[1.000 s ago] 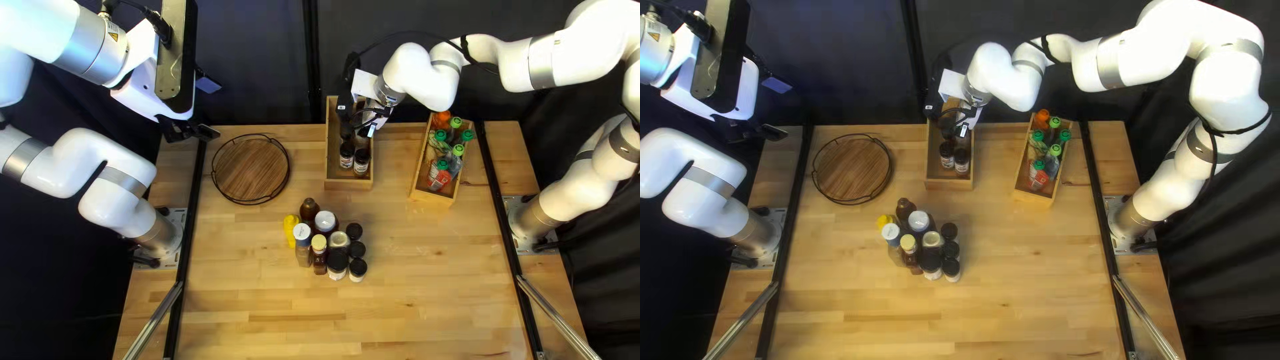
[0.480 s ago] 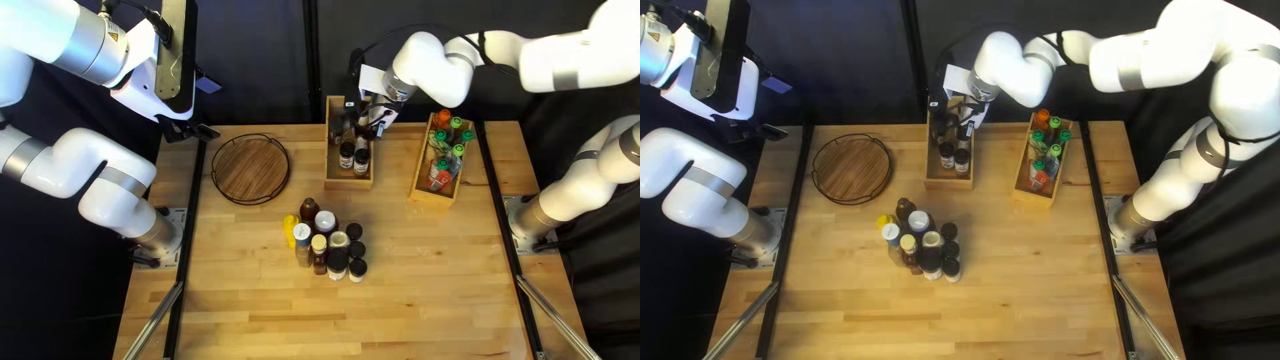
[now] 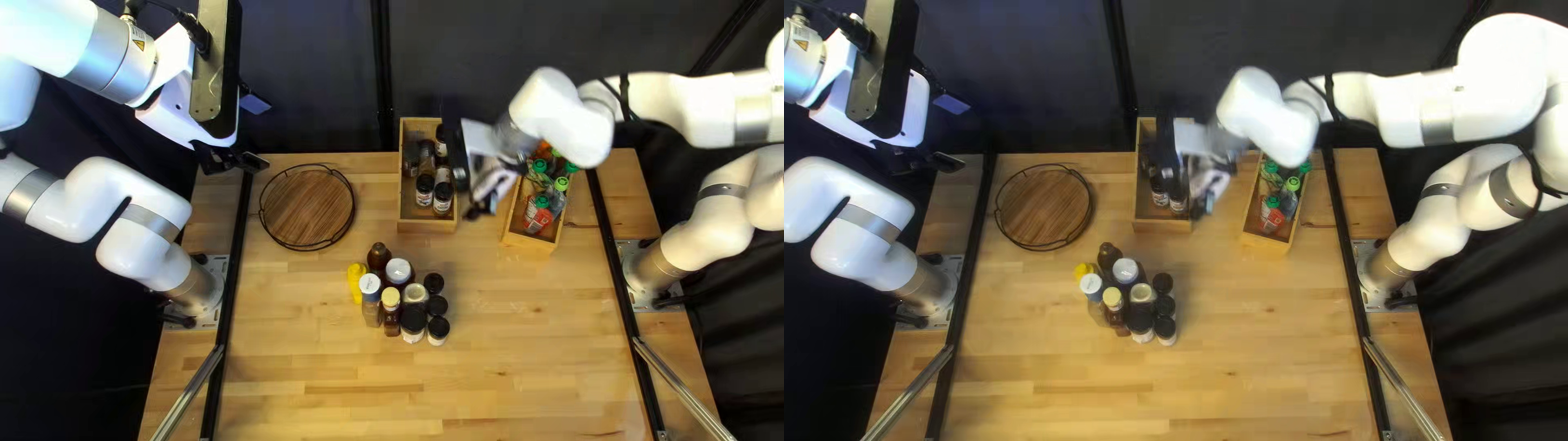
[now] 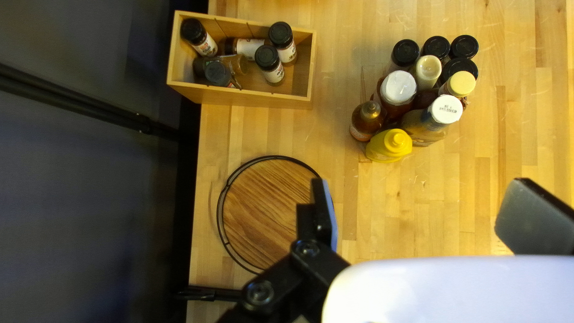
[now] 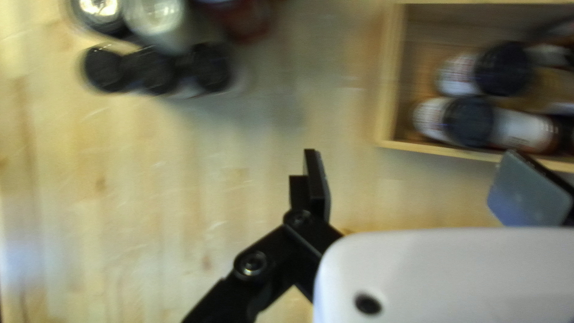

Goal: Separate condiments, baby food and spices and place it in 3 different racks/containers

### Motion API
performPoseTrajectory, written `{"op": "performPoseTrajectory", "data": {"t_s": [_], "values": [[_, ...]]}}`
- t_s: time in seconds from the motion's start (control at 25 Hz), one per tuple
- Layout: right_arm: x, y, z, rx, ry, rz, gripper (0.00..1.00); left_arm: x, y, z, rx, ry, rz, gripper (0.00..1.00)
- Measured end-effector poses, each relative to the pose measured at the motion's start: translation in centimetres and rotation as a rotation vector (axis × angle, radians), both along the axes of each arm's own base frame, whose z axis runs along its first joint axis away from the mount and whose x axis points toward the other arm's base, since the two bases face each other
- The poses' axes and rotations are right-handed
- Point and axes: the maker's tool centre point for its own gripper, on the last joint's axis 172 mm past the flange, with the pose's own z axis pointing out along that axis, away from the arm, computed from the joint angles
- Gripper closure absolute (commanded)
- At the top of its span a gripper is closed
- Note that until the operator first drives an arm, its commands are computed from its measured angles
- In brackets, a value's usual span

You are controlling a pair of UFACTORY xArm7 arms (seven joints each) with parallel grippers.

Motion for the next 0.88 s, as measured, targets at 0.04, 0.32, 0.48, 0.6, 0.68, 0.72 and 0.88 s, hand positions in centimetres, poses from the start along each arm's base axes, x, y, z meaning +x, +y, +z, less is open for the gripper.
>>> {"op": "performPoseTrajectory", "data": {"t_s": [0.04,0.32,0.48,0.6,0.68,0.72,0.88], "values": [[-0.2,0.7,-0.6,-0.007,0.008,0.040,0.00,0.0,0.0,0.0,0.000,0.000,0.000,0.00],[-0.2,3.2,-5.5,-0.031,0.047,0.223,0.00,0.0,0.0,0.0,0.000,0.000,0.000,0.00],[1.4,3.5,-7.9,-0.039,0.030,0.264,0.00,0.0,0.0,0.0,0.000,0.000,0.000,0.00],[2.6,3.6,-9.2,-0.044,0.008,0.277,0.00,0.0,0.0,0.0,0.000,0.000,0.000,0.00],[3.3,3.7,-9.9,-0.046,-0.008,0.285,0.00,0.0,0.0,0.0,0.000,0.000,0.000,0.00],[3.7,3.7,-10.1,-0.047,-0.016,0.288,0.00,0.0,0.0,0.0,0.000,0.000,0.000,0.00],[4.5,3.9,-10.8,-0.045,-0.041,0.294,0.00,0.0,0.0,0.0,0.000,0.000,0.000,0.00]]}}
